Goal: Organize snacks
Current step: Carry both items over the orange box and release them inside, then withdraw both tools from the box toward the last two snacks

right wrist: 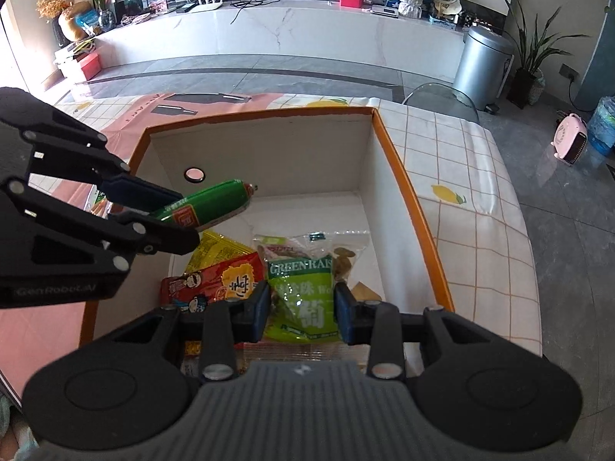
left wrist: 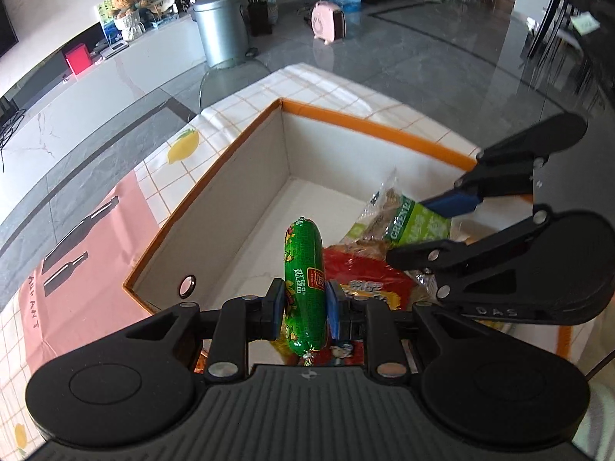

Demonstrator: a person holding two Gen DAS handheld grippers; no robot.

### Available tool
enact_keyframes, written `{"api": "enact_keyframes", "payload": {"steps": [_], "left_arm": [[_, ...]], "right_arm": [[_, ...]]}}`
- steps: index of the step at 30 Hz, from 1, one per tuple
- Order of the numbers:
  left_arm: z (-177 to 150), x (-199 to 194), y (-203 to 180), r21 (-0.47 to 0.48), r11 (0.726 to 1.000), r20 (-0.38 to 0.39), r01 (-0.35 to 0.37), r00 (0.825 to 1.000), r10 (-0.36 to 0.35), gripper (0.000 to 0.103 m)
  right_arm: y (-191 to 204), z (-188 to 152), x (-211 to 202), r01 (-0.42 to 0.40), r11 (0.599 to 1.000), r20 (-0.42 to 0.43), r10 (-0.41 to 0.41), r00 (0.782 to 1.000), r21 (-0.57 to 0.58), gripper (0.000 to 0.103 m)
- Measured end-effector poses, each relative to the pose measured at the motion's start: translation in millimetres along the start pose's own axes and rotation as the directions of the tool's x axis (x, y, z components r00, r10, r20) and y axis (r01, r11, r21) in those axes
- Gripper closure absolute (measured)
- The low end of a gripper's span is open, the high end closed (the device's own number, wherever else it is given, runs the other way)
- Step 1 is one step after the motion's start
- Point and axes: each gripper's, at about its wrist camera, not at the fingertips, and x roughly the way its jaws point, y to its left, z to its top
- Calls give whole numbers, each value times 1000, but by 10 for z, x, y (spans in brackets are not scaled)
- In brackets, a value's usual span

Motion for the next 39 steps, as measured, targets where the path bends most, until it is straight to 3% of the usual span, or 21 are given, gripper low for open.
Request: {"api": "enact_keyframes", "payload": {"steps": [13, 23, 27, 28, 32, 39], "left_arm": [[44, 401, 84, 109, 992, -99, -56, 993, 67, 78], [32, 487, 102, 87, 995, -129, -52, 990, 63, 78], [60, 511, 131, 74, 996, -133, -51, 989, 61, 78], [56, 505, 140, 70, 996, -132, -47, 990, 56, 78], [45, 390, 160, 51, 998, -103, -25, 994, 30, 71], [-50, -103, 213, -11, 1000, 1, 3, 1000, -3, 70]], "right_arm": [[12, 294, 504, -27, 995, -53, 21, 998, -99, 70], [-5, 333, 728, -30, 996, -111, 21, 994, -79, 68], [-2, 360, 681, -31, 998, -103, 26, 994, -49, 54], [3, 364, 653, -29, 999, -99, 25, 995, -41, 48], [35, 387, 545, -21, 999, -96, 18, 995, -32, 47], [149, 402, 275, 25, 1000, -108, -22, 994, 18, 40]]}}
